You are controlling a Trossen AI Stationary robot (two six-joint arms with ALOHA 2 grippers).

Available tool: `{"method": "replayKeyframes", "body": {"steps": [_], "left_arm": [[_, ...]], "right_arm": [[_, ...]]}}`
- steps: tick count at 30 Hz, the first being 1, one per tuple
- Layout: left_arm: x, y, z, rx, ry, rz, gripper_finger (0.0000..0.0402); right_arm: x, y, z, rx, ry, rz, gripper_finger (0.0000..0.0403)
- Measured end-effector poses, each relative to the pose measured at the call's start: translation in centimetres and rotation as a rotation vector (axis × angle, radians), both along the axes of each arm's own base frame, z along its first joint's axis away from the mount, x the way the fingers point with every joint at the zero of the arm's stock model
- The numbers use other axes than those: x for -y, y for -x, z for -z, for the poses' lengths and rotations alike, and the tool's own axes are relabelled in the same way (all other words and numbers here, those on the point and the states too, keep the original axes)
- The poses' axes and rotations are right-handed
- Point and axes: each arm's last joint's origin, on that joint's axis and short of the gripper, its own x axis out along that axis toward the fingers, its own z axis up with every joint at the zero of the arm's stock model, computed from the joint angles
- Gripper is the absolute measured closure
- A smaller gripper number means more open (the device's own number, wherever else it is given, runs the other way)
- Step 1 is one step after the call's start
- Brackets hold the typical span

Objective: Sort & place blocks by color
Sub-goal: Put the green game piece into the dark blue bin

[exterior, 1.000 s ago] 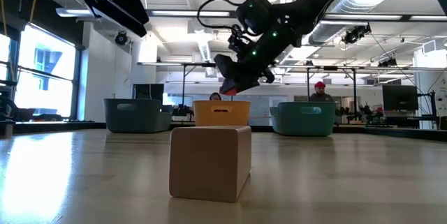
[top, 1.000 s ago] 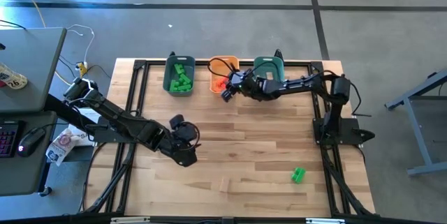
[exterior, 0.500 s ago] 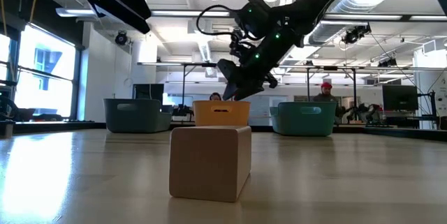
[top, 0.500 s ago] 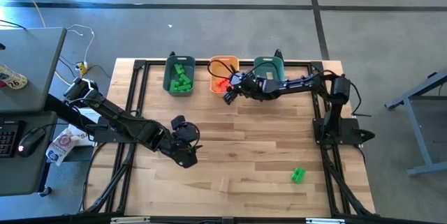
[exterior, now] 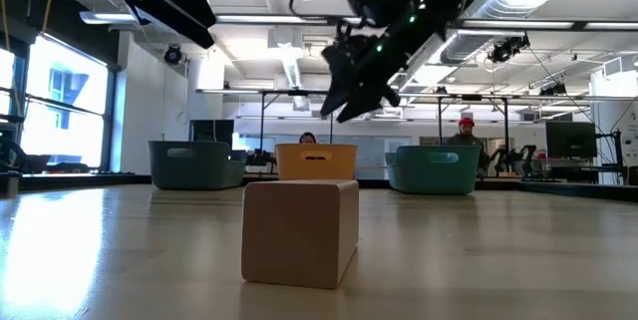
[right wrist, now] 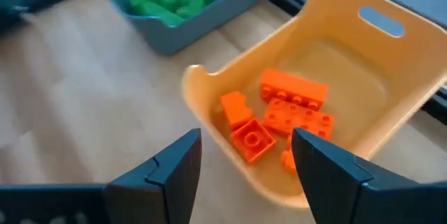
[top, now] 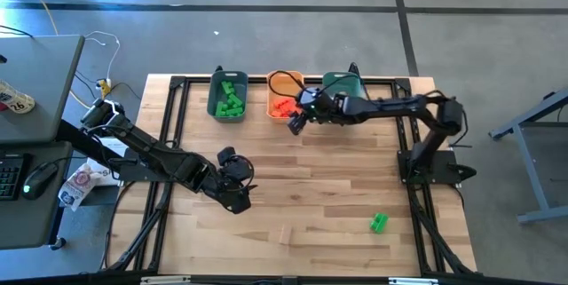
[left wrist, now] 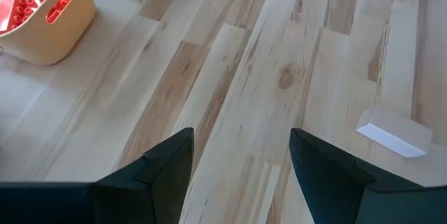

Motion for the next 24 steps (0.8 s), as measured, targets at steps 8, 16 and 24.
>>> {"method": "replayKeyframes", "body": {"steps": [8,16,24], "left_arm": [[0.0,0.0,0.0,-0.005,0.012,0.008,0.0178],[0.0,0.0,0.0,-0.006,0.013,0.009,0.0178],[0.0,0.0,0.0,-0.005,0.013,0.009,0.0178]], "right_arm": [[-4.0,3.1,-4.3,-0.039,-0.066,-0.074,0.0194],[-9.5,5.8,-5.6,-0.161,-0.190,-0.170,0.0194],[-13.9,7.8,-4.8,-0.342,-0.261,-0.214,0.0194]]}}
